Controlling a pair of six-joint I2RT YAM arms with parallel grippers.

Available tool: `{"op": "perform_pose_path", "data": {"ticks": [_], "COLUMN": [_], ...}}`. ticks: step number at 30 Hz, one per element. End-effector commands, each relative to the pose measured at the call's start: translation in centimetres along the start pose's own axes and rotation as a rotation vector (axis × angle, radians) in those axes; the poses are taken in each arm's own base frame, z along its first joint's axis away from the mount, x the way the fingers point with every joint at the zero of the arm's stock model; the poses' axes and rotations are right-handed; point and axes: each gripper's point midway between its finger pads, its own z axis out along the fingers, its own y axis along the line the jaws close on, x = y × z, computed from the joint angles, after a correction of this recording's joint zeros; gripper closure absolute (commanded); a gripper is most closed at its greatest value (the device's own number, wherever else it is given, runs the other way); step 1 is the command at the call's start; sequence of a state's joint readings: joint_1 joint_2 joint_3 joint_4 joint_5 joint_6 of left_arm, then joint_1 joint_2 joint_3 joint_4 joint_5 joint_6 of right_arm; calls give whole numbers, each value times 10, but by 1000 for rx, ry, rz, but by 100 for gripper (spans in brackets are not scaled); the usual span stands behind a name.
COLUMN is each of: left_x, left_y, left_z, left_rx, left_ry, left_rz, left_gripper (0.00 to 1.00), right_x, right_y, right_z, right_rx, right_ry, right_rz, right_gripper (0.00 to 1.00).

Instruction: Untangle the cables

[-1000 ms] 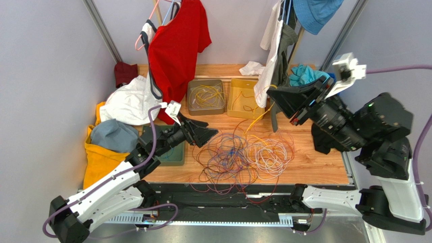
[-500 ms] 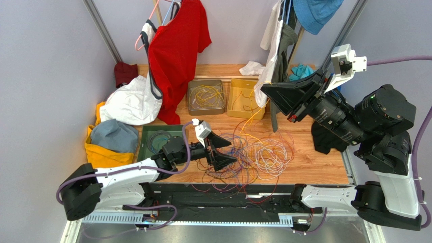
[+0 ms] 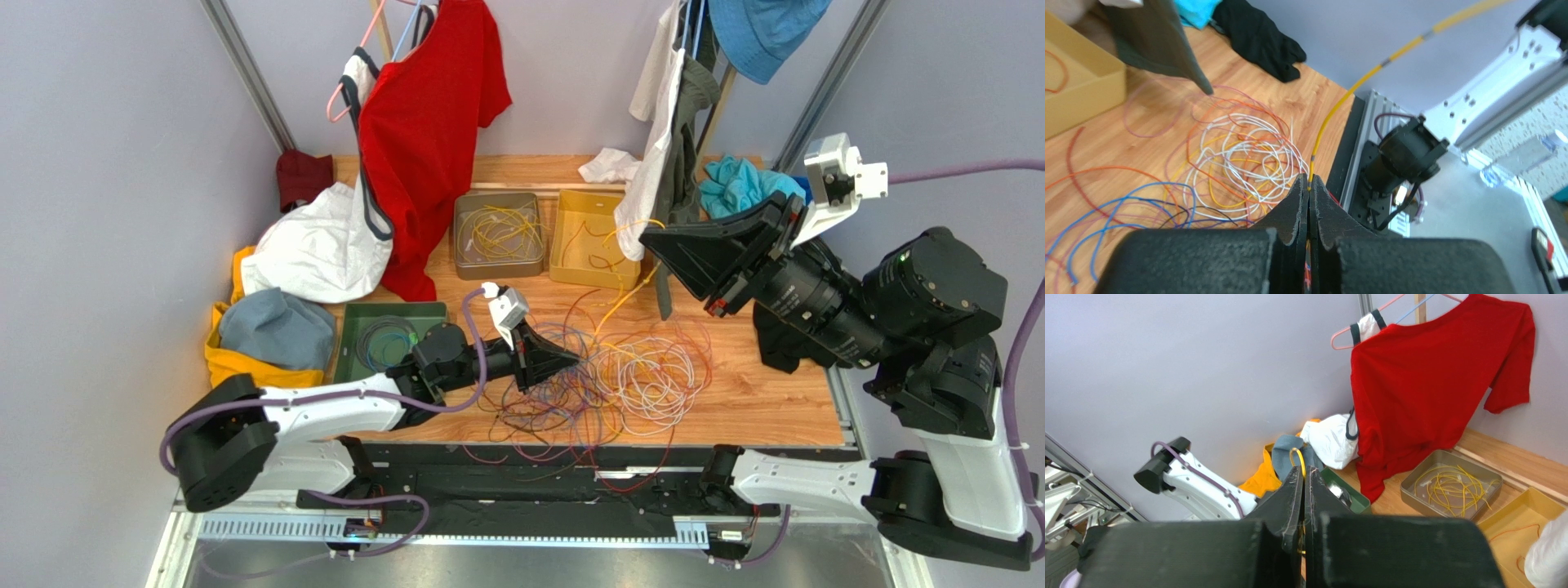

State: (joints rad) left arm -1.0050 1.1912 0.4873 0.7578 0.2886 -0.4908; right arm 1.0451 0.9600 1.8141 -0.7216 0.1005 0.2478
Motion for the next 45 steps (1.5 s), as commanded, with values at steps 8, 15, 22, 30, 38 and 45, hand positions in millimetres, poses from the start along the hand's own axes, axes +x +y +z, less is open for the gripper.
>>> {"op": "perform_pose_path", "data": {"ticks": [8,15,22,30,38,45], "left_x": [-213,-275,-246,-250,-305,-337], "left_y": [-58,-59,-11,49,76,107], "left_z": [-60,-58,-45,-43,-46,-29], "left_rx": [-248,-401,-573,-656,-717,-752], "left_ry": [-150,-112,34,34,-44,-66], "left_rz": [129,157,86,-27,7,45], "left_gripper": [100,100,100,100,100,100], "right_x": [121,183,206,220,236,226], "right_y": [-48,-68,-78,-84,-93,-97], "right_z": [-35,-47,-47,-50,-60,-69], "right_rx": [116,169,200,216,244,257], "right_ry": [101,149,185,203,218,181], "right_rz": [104,173,165,162,158,138], "right_gripper": [58,50,49,47,47,47]}}
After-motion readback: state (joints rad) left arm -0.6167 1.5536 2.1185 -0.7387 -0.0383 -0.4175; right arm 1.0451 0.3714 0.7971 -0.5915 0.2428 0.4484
